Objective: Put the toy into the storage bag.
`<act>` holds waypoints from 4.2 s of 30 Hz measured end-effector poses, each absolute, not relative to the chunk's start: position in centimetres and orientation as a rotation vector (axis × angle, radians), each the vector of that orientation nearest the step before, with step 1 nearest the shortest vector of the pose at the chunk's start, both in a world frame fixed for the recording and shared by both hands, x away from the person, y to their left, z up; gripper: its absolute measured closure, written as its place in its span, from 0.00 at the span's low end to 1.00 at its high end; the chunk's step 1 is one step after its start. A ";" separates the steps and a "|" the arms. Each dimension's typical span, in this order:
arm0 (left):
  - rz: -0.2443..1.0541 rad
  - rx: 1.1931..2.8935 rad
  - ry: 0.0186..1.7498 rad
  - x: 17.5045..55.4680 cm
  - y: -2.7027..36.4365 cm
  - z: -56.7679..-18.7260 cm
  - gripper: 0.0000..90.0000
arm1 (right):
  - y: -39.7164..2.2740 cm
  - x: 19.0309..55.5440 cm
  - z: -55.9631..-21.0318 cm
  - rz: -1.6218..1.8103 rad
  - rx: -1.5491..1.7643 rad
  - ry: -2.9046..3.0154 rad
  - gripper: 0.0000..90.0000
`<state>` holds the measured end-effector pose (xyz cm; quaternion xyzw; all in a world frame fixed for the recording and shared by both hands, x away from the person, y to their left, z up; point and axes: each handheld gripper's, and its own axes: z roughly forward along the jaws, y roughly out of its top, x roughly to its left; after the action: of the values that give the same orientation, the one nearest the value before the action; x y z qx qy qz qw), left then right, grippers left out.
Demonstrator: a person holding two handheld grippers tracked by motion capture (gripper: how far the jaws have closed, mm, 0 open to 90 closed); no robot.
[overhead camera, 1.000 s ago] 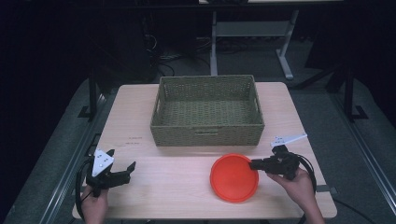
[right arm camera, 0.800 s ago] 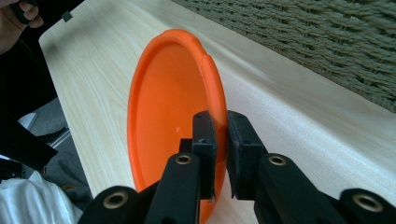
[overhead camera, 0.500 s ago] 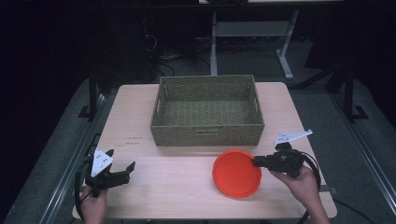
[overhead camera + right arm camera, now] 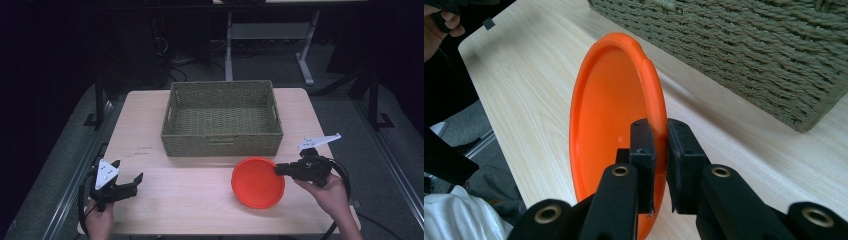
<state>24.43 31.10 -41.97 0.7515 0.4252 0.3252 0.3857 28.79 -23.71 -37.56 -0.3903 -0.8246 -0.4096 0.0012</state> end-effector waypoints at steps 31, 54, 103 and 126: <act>0.829 1.906 1.088 24.4 31.2 -42.0 0.14 | -21.9 31.3 -30.0 -1.283 -1.156 -2.686 0.92; 0.827 1.918 1.083 24.4 31.2 -42.0 0.14 | -19.6 34.1 -25.4 -1.256 -1.102 -2.756 0.92; 0.824 1.899 1.091 24.6 31.7 -41.9 0.14 | -16.5 40.8 -21.7 -1.201 -1.184 -2.781 0.91; 0.819 1.899 1.089 24.7 31.4 -42.0 0.14 | -16.1 45.0 -22.4 -1.144 -1.344 -2.747 0.92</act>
<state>24.65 31.38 -41.96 0.7476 0.4286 0.3226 0.3916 45.02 -16.09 -22.44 -0.4107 -0.8397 -0.3498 -0.0617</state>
